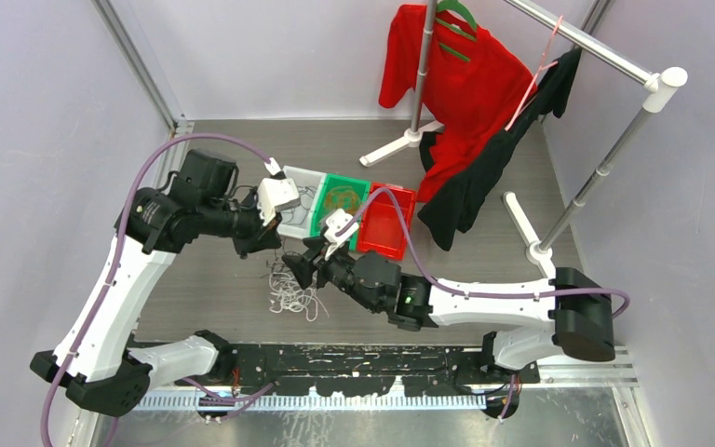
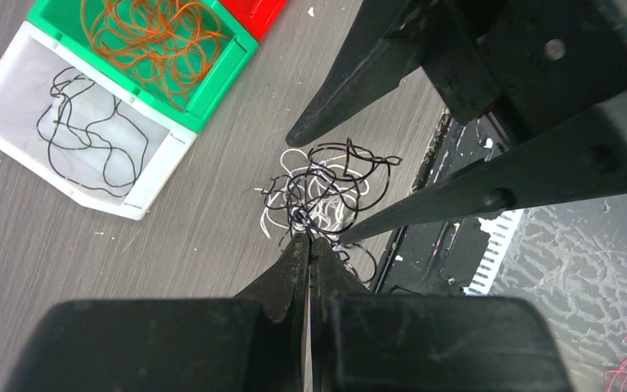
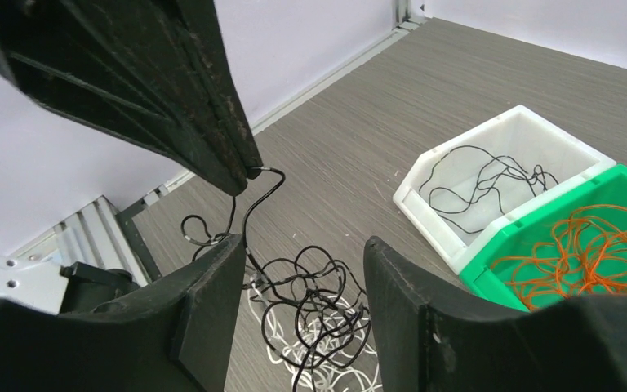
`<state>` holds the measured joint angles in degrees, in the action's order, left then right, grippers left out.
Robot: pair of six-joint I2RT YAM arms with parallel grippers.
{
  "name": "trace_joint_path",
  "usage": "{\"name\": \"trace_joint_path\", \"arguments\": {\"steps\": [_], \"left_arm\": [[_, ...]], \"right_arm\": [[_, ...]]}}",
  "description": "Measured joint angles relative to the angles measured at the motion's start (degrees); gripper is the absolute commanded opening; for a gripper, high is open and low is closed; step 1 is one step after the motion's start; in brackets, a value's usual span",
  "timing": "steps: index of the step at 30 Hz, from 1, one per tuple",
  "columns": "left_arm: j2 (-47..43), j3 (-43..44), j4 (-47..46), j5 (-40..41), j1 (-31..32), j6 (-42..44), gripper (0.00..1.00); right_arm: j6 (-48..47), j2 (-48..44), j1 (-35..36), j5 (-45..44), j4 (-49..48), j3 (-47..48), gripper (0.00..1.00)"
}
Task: Untangle the cables
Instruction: Untie the cable.
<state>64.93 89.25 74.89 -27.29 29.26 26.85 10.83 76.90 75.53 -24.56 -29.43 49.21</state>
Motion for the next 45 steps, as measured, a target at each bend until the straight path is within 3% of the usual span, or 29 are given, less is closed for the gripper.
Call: {"name": "trace_joint_path", "arguments": {"steps": [7,18,26,35,38,45], "left_arm": [[0.02,0.98,1.2,-1.36,0.0,0.85,0.0],[1.66,3.89,6.91,-5.7,0.0,3.87,0.0],[2.14,4.81,10.64,-7.13,0.0,6.27,0.0],[2.45,10.4,12.2,-7.15,0.0,8.07,0.0],[2.43,11.06,12.17,-6.27,0.0,8.35,0.0],[1.66,11.26,11.87,-1.86,0.0,9.88,0.0]], "right_arm": [[-0.42,3.85,-0.26,-3.1,0.13,2.99,0.56],[-0.59,9.29,-0.28,-8.0,-1.16,4.9,0.61],[0.44,9.38,-1.73,-10.12,-4.2,4.48,0.57],[3.78,9.35,-3.28,-11.41,-6.56,-1.64,0.24],[4.57,8.9,-3.28,-11.54,-7.02,-2.99,0.05],[4.79,1.44,-4.24,-14.45,-6.75,-8.22,0.13]]}}
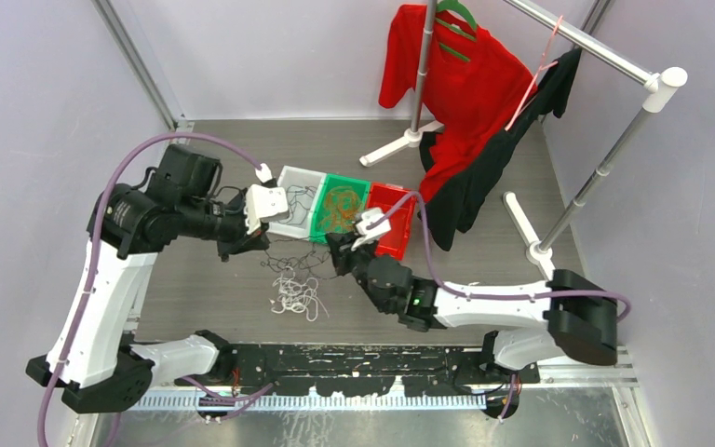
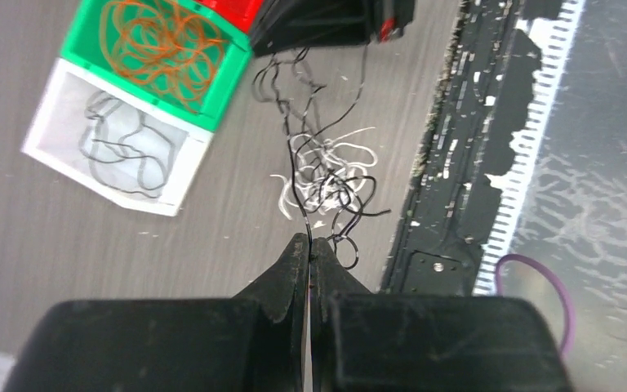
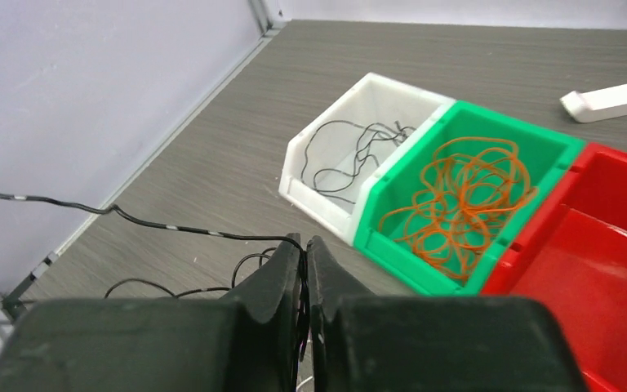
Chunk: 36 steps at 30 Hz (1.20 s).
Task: Untangle the cables
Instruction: Untie the cable.
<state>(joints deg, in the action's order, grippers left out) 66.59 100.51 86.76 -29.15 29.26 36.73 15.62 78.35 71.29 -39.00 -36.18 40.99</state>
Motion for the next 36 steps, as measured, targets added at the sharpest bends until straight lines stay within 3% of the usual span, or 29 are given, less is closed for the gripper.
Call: {"name": "trace_joint_path", "arguments": {"steps": [7,10,22,28,29,33,36], "left_arm": [[-0.44,9.01,1.53,5.11,0.0,5.01,0.0],[-2.43,9.07,3.15,6.73,0.02,6.8,0.0],[-9.16,-3.1,3.13,14.58,0.02,8.96,0.0],[-11.61,-6.34,-7.8,22.32,0.02,7.3,0.0],[-11.89,-6.47,-9.27,23.21,0.02,7.08,0.0],[-13.55,-7.56,-16.33,25.16,0.02,4.35,0.0],[-14.23,-7.98,-18.16,22.12,0.0,2.25,0.0]], "right_arm": [[-0.02,-12.68,-1.36,-2.01,1.16,-7.21,0.16],[-0.04,-16.79,-1.97,-3.26,3.17,-8.87,0.17],[-0.22,-24.37,-2.4,-4.81,11.58,-10.14,0.2],[0.9,-24.35,-2.4,-4.46,14.51,-10.14,0.21],[1.18,-24.35,-2.4,-4.35,14.73,-10.14,0.25],[3.08,-25.16,-2.4,-2.19,14.88,-10.16,0.6],[3.82,-26.4,-2.43,1.7,14.27,-10.14,0.71]]}}
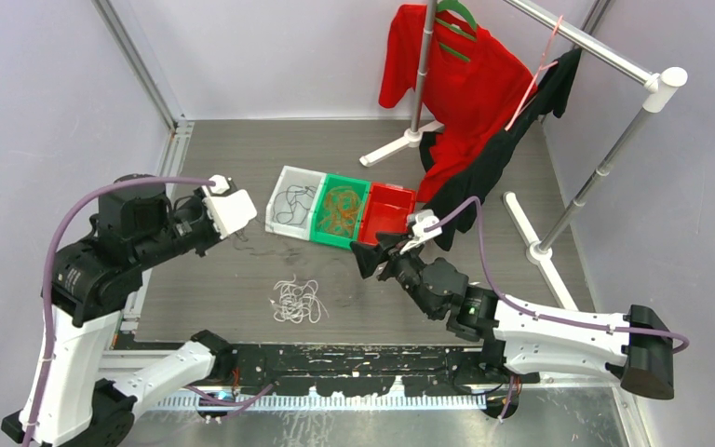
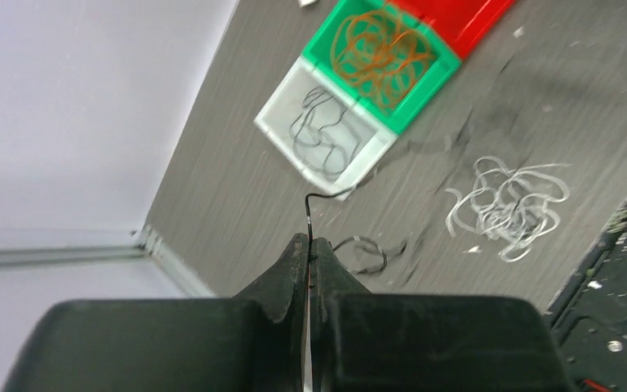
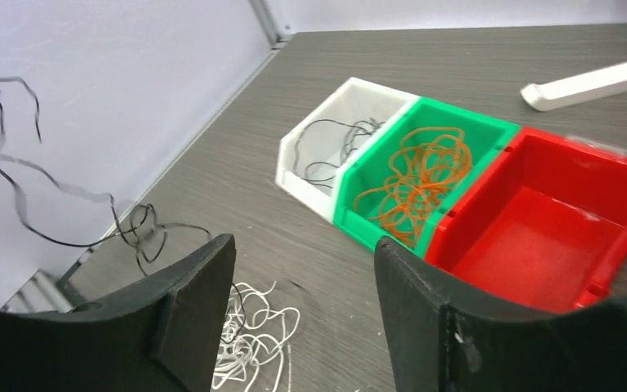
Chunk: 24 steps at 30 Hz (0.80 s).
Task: Untangle the cables
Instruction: Untie the cable.
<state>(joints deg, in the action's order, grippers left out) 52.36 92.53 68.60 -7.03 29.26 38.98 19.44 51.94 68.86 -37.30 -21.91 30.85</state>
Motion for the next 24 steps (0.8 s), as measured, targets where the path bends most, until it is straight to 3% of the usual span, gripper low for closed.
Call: {"name": "trace_joint_path", "arguments": {"steps": [7,14,24], "left_arm": [[1.95,0.85,1.55,-10.14,0.02,-4.07,0.0],[3.76,0.85,1.95,-13.14,0.02,-5.09,0.0],[3.56,2.45,3.5,-15.17,0.02,-5.09,0.0]], "right_arm": [[-0.17,3.39,-0.04,10.95,0.22,5.6,0.75],[-1.2,12.81,-0.07,23.08,-1.62,16.92,0.74],[-2.82,24.24,-0.04,27.61,-0.39,23.12,0.69]]}}
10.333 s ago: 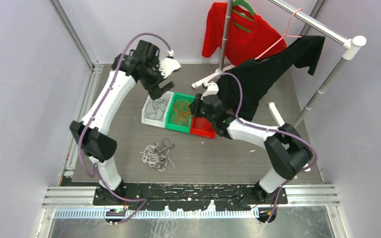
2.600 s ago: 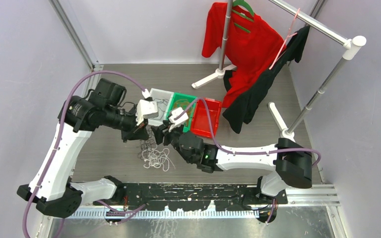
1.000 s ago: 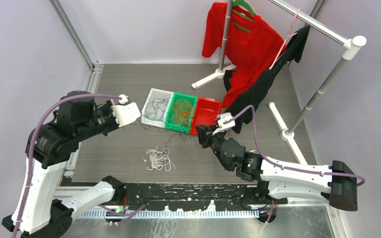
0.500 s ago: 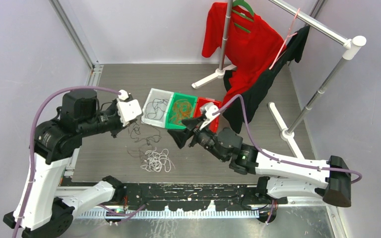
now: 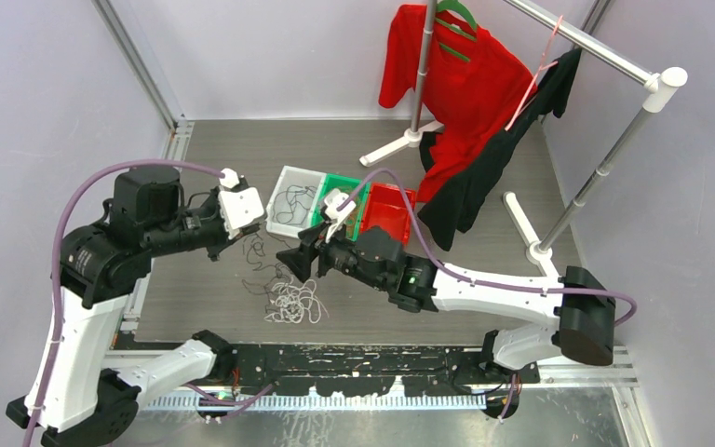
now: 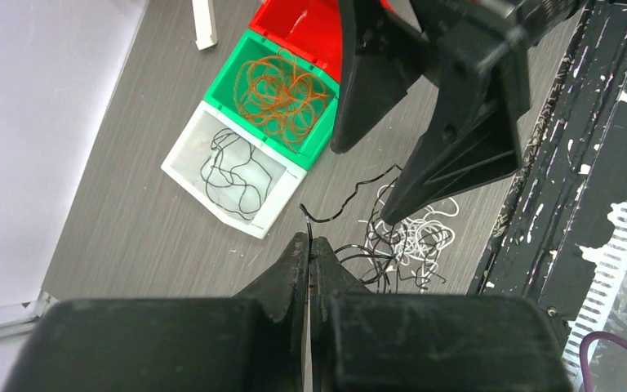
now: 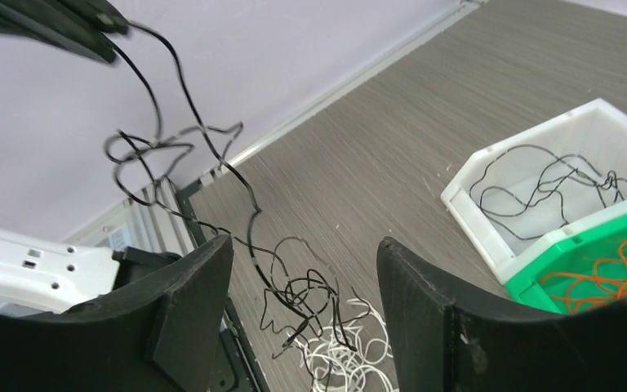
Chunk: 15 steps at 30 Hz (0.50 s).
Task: Untangle the cables
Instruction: Untie the cable.
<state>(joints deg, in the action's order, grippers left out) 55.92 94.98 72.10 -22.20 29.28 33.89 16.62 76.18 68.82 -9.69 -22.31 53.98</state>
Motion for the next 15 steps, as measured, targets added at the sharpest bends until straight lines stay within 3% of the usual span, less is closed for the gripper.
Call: {"name": "trace_joint_path", "arguments": {"steps": [3,7,8,11,13,15], "left_arm": [[-0.02,0.61,0.28,-0.2,0.0,0.13,0.0],[-0.04,0.63,1.09,-0.46,-0.02,0.68,0.0],[-0.04,0.63,1.22,-0.59,0.0,0.76,0.0],[-0.07,0.63,1.86,-1.01,0.0,0.94,0.0],[-0.61,0.39,2.36,-1.01,0.0,1.14,0.0],[-1.7,-0.22,2.67,-1.03,0.0,1.38,0.0]], "right_arm": [[-0.09,1.64,0.0,0.74,0.98,0.35,0.58],[-0.63,2.4,0.0,-0.35,1.53,0.35,0.1],[-0.81,2.4,0.0,-1.7,1.55,0.37,0.03],[-1.97,1.97,0.04,-7.28,1.6,0.46,0.01],[-3.17,0.68,-0.11,-10.23,1.95,0.46,0.1],[-4.74,-2.12,-0.28,-13.0,2.14,0.46,0.12]]}}
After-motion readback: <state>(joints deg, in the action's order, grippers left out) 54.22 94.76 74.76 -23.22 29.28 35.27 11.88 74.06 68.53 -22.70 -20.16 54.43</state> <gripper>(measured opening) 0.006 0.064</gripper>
